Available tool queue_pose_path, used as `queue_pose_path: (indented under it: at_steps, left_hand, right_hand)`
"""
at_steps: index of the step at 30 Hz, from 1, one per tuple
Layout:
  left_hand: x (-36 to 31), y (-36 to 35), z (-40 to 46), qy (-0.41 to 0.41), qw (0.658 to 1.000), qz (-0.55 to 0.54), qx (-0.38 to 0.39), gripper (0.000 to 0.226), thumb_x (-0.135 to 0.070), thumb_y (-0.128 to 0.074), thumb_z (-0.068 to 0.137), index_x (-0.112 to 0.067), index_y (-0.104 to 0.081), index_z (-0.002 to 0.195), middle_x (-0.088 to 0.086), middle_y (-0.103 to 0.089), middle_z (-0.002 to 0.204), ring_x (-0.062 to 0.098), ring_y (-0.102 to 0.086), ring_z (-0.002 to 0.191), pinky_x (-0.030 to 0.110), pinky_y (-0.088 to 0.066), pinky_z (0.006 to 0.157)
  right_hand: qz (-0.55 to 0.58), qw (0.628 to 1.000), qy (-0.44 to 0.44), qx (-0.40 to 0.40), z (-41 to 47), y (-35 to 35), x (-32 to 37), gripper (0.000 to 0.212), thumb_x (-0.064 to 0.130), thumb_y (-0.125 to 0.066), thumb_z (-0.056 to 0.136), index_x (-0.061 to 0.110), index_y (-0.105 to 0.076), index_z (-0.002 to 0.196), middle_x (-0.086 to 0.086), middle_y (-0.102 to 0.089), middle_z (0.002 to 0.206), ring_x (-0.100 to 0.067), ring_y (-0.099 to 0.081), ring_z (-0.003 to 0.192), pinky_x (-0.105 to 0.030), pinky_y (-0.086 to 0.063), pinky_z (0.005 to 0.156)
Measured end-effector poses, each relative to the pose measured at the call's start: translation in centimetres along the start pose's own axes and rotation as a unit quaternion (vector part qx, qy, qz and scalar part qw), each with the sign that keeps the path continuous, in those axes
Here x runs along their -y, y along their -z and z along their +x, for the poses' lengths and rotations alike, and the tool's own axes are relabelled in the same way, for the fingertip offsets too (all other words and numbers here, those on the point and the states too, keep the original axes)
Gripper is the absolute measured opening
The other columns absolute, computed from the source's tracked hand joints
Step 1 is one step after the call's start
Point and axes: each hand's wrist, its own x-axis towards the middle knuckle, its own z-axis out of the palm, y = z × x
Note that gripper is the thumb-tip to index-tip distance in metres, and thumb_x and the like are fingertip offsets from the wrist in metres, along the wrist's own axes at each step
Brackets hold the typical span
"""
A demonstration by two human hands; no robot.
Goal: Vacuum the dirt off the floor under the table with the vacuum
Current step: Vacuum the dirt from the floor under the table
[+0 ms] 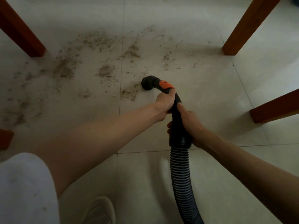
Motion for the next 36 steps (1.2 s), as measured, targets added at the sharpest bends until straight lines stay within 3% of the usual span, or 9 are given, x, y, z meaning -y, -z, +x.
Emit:
queue_pose_path:
  at_steps: [5, 9, 16, 28, 36]
  left_hand:
    - [-1.3, 0.2, 1.2, -0.004, 1.000, 0.000, -0.012, 0.050, -0.036, -0.043, 0.097, 0.001, -0.041, 0.131, 0.015, -0.056, 0.124, 0.029, -0.057, 0.110, 0.040, -0.049, 0.095]
    - [-2.1, 0.3, 2.2, -0.009, 1.000, 0.005, -0.014, 0.051, -0.037, -0.042, 0.097, 0.000, -0.042, 0.132, 0.014, -0.055, 0.125, 0.029, -0.056, 0.110, 0.036, -0.050, 0.090]
    - [-3.6, 0.4, 3.9, -0.030, 0.999, 0.022, -0.020, 0.053, -0.040, -0.042, 0.097, 0.000, -0.042, 0.132, 0.014, -0.056, 0.124, 0.028, -0.057, 0.110, 0.037, -0.048, 0.095]
    - [-3.0, 0.6, 3.5, -0.030, 0.999, 0.009, -0.013, 0.047, -0.034, -0.040, 0.099, 0.001, -0.040, 0.132, 0.014, -0.056, 0.118, 0.027, -0.058, 0.106, 0.034, -0.050, 0.088]
    - [-2.3, 0.1, 2.4, -0.013, 1.000, 0.003, 0.011, 0.048, -0.036, -0.043, 0.098, 0.000, -0.045, 0.130, 0.014, -0.059, 0.118, 0.027, -0.060, 0.102, 0.032, -0.050, 0.079]
  right_hand:
    - [0.041, 0.999, -0.001, -0.009, 1.3, -0.6, 1.3, 0.045, 0.039, -0.035, 0.101, 0.000, -0.056, 0.110, -0.013, -0.061, 0.064, -0.018, -0.060, 0.045, -0.025, -0.052, 0.044]
    - [0.052, 0.998, 0.000, -0.017, 2.5, -0.8, 2.0, 0.045, 0.039, -0.036, 0.101, -0.001, -0.056, 0.109, -0.013, -0.061, 0.064, -0.019, -0.060, 0.045, -0.028, -0.054, 0.047]
    - [0.079, 0.996, 0.007, -0.032, 4.6, -1.2, 3.3, 0.043, 0.036, -0.040, 0.099, -0.001, -0.059, 0.106, -0.012, -0.062, 0.063, -0.020, -0.061, 0.045, -0.028, -0.054, 0.047]
    - [0.082, 0.996, -0.017, -0.005, 4.0, -0.5, 2.8, 0.044, 0.042, -0.041, 0.099, 0.002, -0.058, 0.106, -0.012, -0.065, 0.062, -0.022, -0.063, 0.050, -0.032, -0.054, 0.053]
    - [0.130, 0.990, -0.052, 0.029, 2.1, 0.6, 2.4, 0.047, 0.042, -0.041, 0.098, 0.001, -0.058, 0.111, -0.010, -0.062, 0.059, -0.021, -0.061, 0.048, -0.029, -0.053, 0.048]
